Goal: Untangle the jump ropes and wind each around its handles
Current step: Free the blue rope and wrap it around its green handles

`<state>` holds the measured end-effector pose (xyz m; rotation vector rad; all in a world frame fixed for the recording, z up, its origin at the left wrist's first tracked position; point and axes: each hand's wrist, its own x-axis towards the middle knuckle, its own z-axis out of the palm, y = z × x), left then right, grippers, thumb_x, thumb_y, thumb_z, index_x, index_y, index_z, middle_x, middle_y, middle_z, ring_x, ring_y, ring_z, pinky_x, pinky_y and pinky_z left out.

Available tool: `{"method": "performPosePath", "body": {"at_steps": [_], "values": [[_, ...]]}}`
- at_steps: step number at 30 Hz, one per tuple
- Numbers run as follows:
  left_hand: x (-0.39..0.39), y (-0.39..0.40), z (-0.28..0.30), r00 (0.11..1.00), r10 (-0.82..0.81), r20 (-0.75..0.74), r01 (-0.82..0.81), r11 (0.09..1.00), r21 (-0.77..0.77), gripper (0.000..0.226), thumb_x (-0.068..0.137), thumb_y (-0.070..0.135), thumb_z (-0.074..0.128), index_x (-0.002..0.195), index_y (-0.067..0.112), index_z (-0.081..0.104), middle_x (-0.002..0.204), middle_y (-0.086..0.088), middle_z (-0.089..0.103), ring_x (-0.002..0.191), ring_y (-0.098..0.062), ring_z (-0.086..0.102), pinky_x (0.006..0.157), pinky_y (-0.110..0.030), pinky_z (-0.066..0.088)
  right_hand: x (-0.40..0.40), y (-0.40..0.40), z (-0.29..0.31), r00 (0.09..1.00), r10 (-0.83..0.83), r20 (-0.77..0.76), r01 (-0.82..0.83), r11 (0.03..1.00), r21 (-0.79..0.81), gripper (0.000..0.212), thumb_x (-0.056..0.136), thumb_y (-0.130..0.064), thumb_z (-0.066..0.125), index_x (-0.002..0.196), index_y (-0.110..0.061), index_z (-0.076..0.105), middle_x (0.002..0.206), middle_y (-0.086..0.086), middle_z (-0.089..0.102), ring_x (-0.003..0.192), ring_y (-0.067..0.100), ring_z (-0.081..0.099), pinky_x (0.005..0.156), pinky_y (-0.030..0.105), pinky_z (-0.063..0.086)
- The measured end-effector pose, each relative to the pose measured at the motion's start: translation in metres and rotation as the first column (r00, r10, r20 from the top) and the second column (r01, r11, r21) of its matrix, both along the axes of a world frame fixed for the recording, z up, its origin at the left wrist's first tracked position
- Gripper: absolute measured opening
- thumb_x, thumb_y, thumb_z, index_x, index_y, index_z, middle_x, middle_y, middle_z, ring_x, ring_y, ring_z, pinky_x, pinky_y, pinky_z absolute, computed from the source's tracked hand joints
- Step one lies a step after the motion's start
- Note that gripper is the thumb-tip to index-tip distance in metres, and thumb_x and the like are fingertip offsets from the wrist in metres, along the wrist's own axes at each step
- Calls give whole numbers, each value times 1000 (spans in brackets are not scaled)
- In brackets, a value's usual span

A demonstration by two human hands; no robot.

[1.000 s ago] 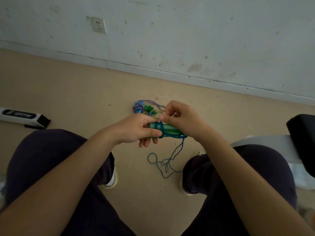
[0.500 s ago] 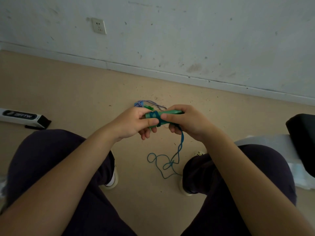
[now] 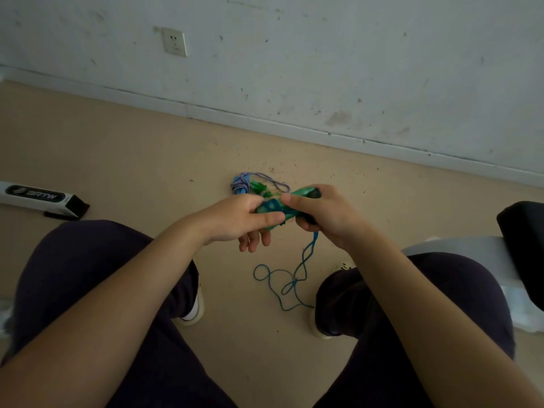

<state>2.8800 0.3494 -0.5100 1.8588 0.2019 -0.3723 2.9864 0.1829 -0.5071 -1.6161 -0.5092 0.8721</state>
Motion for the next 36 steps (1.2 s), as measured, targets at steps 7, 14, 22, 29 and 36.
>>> {"method": "performPosePath", "body": {"at_steps": [7, 14, 22, 29, 36], "values": [[-1, -7, -2, 999, 36, -33, -36, 999, -12, 36, 95, 48, 55, 109, 15, 58, 73, -6, 71, 49, -18, 57, 43, -26, 42, 1, -2, 2, 996, 63, 56, -60, 997, -40, 18, 88, -17, 71, 78, -5, 63, 55, 0, 50, 46, 14, 40, 43, 23, 30], [1, -6, -2, 1000, 8, 18, -6, 998, -67, 23, 100, 31, 55, 122, 36, 50, 74, -11, 68, 48, -19, 57, 41, -26, 42, 3, -5, 4, 992, 80, 99, -78, 997, -24, 20, 89, -20, 70, 81, -4, 62, 58, 2, 51, 49, 15, 42, 44, 23, 32], [-1, -5, -1, 995, 6, 104, 6, 993, -118, 12, 101, 22, 53, 109, 15, 56, 74, -10, 66, 49, -17, 54, 43, -25, 42, 4, -8, 8, 993, 104, 60, -105, 994, 11, 27, 91, -24, 67, 88, 3, 63, 60, 3, 52, 50, 16, 39, 45, 25, 26], [3, 1, -6, 910, 339, 238, -281, 928, -244, 7, 100, 15, 54, 102, 12, 60, 67, -2, 66, 48, -15, 54, 41, -24, 41, 1, -3, 8, 989, 147, 35, -149, 987, 60, 35, 86, -26, 69, 116, -9, 62, 61, -10, 53, 47, 5, 38, 45, 20, 26], [6, -6, -8, 836, 465, 291, -399, 880, -259, 21, 99, 14, 57, 115, 1, 60, 71, -10, 63, 48, -15, 52, 42, -25, 40, -12, 10, 8, 946, 68, 318, -23, 989, -143, 12, 101, -15, 51, 94, -12, 60, 46, -18, 51, 39, -3, 44, 42, 9, 32]]}}
